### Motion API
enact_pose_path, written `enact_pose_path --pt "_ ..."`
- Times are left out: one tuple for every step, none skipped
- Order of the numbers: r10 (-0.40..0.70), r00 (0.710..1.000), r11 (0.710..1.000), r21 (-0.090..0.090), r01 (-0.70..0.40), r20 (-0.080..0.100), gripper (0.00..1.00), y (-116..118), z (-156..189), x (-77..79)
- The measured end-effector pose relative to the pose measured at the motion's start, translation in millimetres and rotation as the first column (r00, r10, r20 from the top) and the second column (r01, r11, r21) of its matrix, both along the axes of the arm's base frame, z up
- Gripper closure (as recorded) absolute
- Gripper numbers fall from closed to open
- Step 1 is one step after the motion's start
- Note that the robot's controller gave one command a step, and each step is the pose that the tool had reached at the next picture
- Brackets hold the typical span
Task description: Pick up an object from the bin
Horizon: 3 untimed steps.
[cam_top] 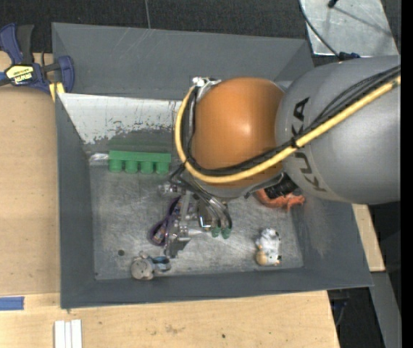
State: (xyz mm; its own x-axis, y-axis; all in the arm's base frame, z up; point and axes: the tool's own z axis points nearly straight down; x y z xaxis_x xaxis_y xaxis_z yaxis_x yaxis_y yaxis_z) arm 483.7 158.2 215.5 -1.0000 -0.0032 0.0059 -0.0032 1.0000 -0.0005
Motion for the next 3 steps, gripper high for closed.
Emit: enact_pose_path --pt "-0.003 1.000 1.000 0.002 0.003 0.008 0.00 -0.8 3.9 1.9" --pt "-0.001 1.000 1.000 0.002 0.001 0.008 0.00 -0.9 3.8 2.0" --pt "0.094 0.996 0.996 0.000 -0.094 0.004 0.00 4.3 42.7 18.8"
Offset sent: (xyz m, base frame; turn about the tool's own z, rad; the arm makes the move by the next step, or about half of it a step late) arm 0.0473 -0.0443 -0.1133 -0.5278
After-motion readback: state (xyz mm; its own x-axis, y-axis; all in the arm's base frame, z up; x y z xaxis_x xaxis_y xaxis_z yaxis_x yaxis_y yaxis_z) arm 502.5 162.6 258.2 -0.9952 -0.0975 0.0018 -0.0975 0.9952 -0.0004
